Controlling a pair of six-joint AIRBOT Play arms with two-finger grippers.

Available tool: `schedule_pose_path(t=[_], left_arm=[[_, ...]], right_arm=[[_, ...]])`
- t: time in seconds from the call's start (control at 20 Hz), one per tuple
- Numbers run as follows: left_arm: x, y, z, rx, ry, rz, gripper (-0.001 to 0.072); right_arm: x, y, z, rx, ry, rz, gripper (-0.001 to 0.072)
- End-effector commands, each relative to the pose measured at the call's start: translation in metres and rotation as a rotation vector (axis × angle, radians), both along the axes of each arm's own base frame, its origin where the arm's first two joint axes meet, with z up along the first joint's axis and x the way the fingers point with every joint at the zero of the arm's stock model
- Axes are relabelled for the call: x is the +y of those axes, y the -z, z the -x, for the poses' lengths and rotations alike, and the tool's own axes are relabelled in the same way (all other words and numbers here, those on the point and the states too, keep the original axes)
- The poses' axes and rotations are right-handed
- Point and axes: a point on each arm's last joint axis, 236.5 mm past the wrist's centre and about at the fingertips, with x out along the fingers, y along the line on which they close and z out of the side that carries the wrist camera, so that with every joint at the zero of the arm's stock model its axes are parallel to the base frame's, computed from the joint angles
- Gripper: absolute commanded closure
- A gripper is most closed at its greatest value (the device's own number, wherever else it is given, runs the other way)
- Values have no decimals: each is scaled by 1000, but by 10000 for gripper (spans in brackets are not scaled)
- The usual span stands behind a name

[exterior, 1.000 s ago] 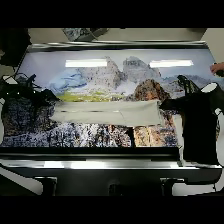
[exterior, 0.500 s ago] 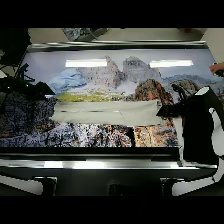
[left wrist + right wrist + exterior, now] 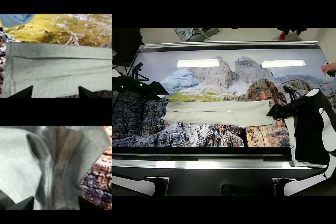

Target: Fold the shirts.

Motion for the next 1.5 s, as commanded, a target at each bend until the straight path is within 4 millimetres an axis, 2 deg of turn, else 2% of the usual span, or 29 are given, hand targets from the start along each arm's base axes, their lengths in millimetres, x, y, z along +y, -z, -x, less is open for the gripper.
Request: schedule_pose_path(t=[0.0,0.05,0.1,0.15,0.2,0.25,0.35,0.4,0.45,0.5,0.55,0.7,0.9,1.05,1.15,1.3,1.45], left_arm=[[-6,-1,0,-1,12,7,37],[-10,-2,1,3,20,12,37],[-14,-1,3,9,31,13,37],[-17,-1,5,17,43,15,37],[-21,-1,7,24,54,16,37],[-24,-1,9,28,62,17,37],[-28,-1,9,28,73,18,45],[-30,-1,9,27,79,17,148],[-35,-1,10,26,91,21,325],[-46,-2,11,18,125,41,532],[-67,-4,14,4,179,89,668],[-153,-2,33,3,303,283,679],[-262,34,71,37,368,382,679],[-324,57,80,4,357,358,680],[-368,64,87,2,359,392,680],[-434,75,109,64,404,481,682],[-473,94,127,151,405,498,682]], right_arm=[[8,8,3,32,-5,10,175],[14,11,1,26,-24,24,199],[20,15,1,23,-46,47,259],[26,19,0,28,-59,69,392],[31,21,-1,21,-70,86,639],[38,19,-3,12,-79,77,664],[45,3,-7,-38,-101,60,666],[45,-10,-11,-78,-108,62,667],[45,-28,-14,-126,-113,70,667],[45,-48,-17,-172,-113,80,667],[45,-67,-17,-215,-115,89,667],[53,-125,-2,-300,-139,81,668],[59,-182,24,-361,-132,87,668],[64,-219,47,-405,-121,95,668],[67,-244,64,-441,-105,101,668],[72,-272,92,-477,-93,107,668],[76,-296,116,-512,-89,115,668]])
